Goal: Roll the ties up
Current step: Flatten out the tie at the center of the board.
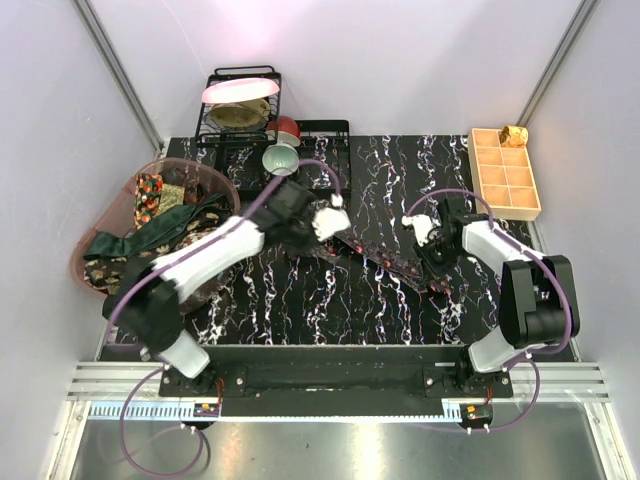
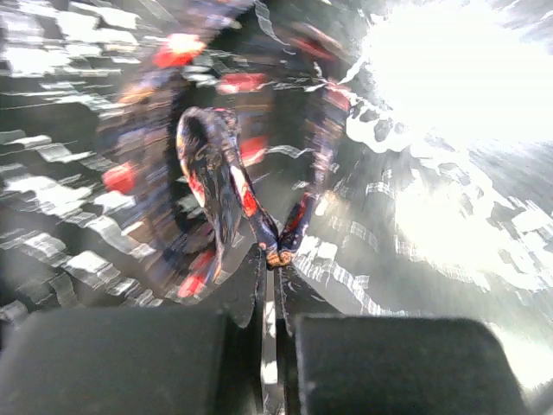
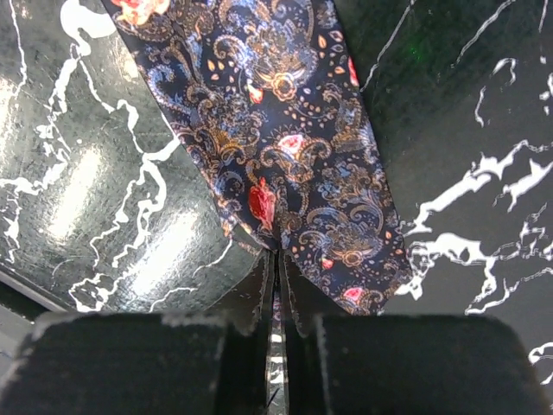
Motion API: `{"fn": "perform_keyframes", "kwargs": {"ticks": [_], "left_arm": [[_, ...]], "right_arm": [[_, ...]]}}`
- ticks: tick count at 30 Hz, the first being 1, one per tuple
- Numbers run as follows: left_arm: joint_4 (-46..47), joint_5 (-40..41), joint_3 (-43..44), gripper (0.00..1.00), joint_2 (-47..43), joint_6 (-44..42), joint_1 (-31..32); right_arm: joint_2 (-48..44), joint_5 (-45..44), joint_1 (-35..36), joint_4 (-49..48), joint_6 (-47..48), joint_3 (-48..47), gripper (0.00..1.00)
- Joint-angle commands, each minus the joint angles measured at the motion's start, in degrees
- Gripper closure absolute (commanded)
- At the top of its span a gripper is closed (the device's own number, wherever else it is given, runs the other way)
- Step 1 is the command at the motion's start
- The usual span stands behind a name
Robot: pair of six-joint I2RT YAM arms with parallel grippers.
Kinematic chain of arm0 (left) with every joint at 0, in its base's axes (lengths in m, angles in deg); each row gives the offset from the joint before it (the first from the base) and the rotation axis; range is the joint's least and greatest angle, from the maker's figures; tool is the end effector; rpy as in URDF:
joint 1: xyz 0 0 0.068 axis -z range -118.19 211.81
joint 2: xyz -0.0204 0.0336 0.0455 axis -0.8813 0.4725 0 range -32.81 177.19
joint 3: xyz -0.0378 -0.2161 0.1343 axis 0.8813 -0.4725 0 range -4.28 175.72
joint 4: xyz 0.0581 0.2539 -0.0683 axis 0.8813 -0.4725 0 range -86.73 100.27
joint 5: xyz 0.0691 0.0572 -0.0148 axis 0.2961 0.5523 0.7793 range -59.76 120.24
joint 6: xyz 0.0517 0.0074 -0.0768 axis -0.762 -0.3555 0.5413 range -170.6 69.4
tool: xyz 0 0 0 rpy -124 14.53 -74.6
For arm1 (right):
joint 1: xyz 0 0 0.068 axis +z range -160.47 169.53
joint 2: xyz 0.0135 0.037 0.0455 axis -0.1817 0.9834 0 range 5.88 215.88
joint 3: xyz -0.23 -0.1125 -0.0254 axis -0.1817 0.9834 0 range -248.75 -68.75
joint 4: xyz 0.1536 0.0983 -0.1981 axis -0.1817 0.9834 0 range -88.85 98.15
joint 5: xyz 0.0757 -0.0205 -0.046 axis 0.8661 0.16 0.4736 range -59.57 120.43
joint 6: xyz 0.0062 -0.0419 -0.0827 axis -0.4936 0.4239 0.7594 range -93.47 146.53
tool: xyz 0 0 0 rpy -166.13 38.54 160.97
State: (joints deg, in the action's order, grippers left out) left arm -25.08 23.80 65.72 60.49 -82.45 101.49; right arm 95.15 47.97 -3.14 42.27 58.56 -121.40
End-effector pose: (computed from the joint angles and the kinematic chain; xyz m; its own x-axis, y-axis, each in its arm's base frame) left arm 0.2806 -0.2450 0.1817 -0.1996 0.8472 -0.4924 0.9240 0.3300 0.1933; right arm 0.2830 0.0618 0.1082 -0.7236 -0.6029 -0.3361 -0.6709 0.7288 0.1372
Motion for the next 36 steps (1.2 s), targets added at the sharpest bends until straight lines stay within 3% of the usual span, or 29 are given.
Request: {"fn": "perform_keyframes", "kwargs": {"ticks": [1, 2, 3, 4, 8, 10, 15, 20, 26, 28, 30, 31, 33, 34, 36], "left_arm": [[-11.8, -14.5, 5.0, 1.00, -13.6, -3.9, -2.1], [-13.9, -16.4, 5.6, 1.00, -15.0, -6.3, -2.9], [-15.8, -17.4, 6.2, 1.00, -17.2, -6.8, -3.0], [-18.5, -18.4, 7.9, 1.00, -18.1, -7.1, -3.3], [-20.1, -18.8, 13.7, 1.00, -20.5, -1.3, -9.1], [-20.0, -19.6, 16.6, 1.00, -20.1, 2.1, -12.6], [-18.4, -20.3, 21.2, 1.00, -19.6, 11.4, -19.4], [-16.6, -21.4, 18.7, 1.00, -21.3, 14.5, -20.9], [-15.3, -24.1, 20.5, 1.00, -20.9, 18.6, -25.8], [-14.7, -24.9, 21.2, 1.00, -20.9, 19.7, -27.1], [-14.4, -25.3, 21.5, 1.00, -21.0, 20.3, -27.7], [-14.3, -25.3, 21.7, 1.00, -21.0, 20.8, -28.3], [-14.1, -25.6, 21.6, 1.00, -21.1, 20.8, -28.8], [-14.4, -25.5, 21.3, 1.00, -21.2, 20.2, -29.2], [-14.5, -25.8, 20.8, 1.00, -21.9, 19.1, -29.7]], "right_arm": [[2.3, 1.1, 0.0, 3.3, 2.9, -4.2, 0.68], [2.1, 1.7, -0.2, 3.8, 3.0, -4.7, 0.55], [1.9, 2.3, -0.2, 4.5, 3.5, -5.5, 0.20], [0.3, 2.9, -0.2, 4.5, 3.7, -6.0, 0.02], [-3.3, 9.0, 1.1, 3.0, 5.1, -8.8, 0.00], [-3.5, 7.7, 4.2, 2.1, 5.6, -9.5, 0.00], [-1.4, -5.8, 15.8, -9.2, -0.1, -7.5, 0.04], [3.0, -14.3, 20.9, -22.4, -6.9, -5.6, 0.07], [10.0, -24.0, 26.7, -29.3, -6.4, -4.6, 0.06], [12.3, -25.8, 26.8, -30.8, -6.5, -4.5, 0.16], [14.4, -28.0, 27.0, -32.0, -6.5, -4.6, 0.35], [15.1, -28.6, 27.0, -32.2, -6.4, -4.7, 0.59], [15.6, -28.5, 26.8, -29.2, -5.9, -5.4, 0.79], [15.0, -27.7, 26.2, -27.3, -6.0, -5.5, 1.00], [11.2, -17.8, 22.5, -18.7, -5.2, -6.6, 1.00]]}}
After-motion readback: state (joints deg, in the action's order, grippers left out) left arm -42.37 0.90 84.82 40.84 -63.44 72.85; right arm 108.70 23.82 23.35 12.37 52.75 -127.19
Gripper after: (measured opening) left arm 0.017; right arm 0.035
